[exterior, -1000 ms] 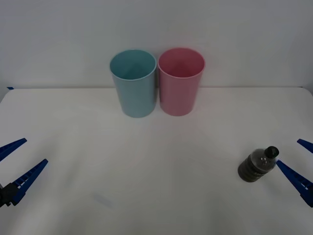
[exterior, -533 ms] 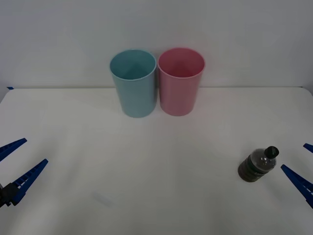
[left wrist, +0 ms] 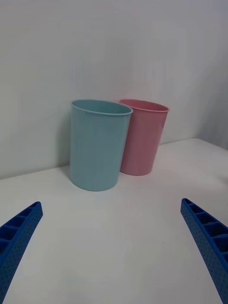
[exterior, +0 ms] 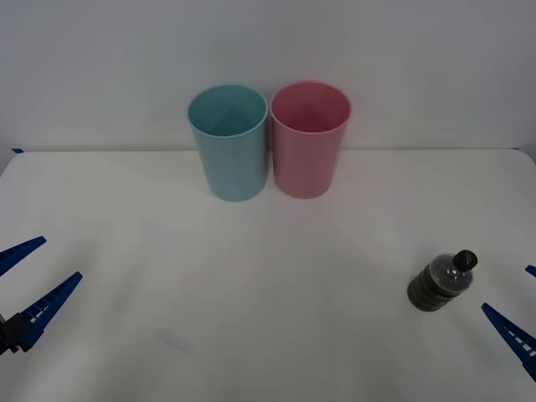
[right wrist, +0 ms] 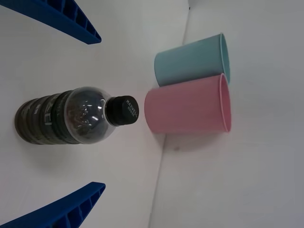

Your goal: Grasp the object on the table and drop it into the matching bin: aluminum can to the light blue bin, PET bottle to the pink bin.

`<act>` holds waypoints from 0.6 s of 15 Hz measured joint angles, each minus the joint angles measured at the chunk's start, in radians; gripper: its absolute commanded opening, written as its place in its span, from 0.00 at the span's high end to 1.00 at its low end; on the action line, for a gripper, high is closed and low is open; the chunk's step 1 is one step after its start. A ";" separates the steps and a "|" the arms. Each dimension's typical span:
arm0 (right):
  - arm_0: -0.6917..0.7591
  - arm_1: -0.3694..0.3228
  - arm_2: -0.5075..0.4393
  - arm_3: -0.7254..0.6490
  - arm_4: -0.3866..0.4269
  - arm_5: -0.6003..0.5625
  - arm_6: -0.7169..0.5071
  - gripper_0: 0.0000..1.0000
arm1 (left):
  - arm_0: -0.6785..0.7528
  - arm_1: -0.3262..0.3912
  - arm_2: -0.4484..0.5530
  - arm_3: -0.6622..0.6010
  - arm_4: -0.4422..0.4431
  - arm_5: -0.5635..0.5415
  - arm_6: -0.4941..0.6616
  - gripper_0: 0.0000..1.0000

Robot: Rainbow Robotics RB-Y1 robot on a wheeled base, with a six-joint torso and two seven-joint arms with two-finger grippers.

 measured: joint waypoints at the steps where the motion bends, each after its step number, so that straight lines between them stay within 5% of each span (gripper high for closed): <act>1: 0.009 0.000 0.005 0.000 0.000 0.006 0.009 0.00 | 0.000 0.000 0.000 0.000 0.000 0.000 0.000 0.00; 9: 0.021 0.000 0.059 0.085 0.002 0.032 0.129 0.00 | 0.000 0.000 0.000 0.000 0.000 0.000 0.000 0.00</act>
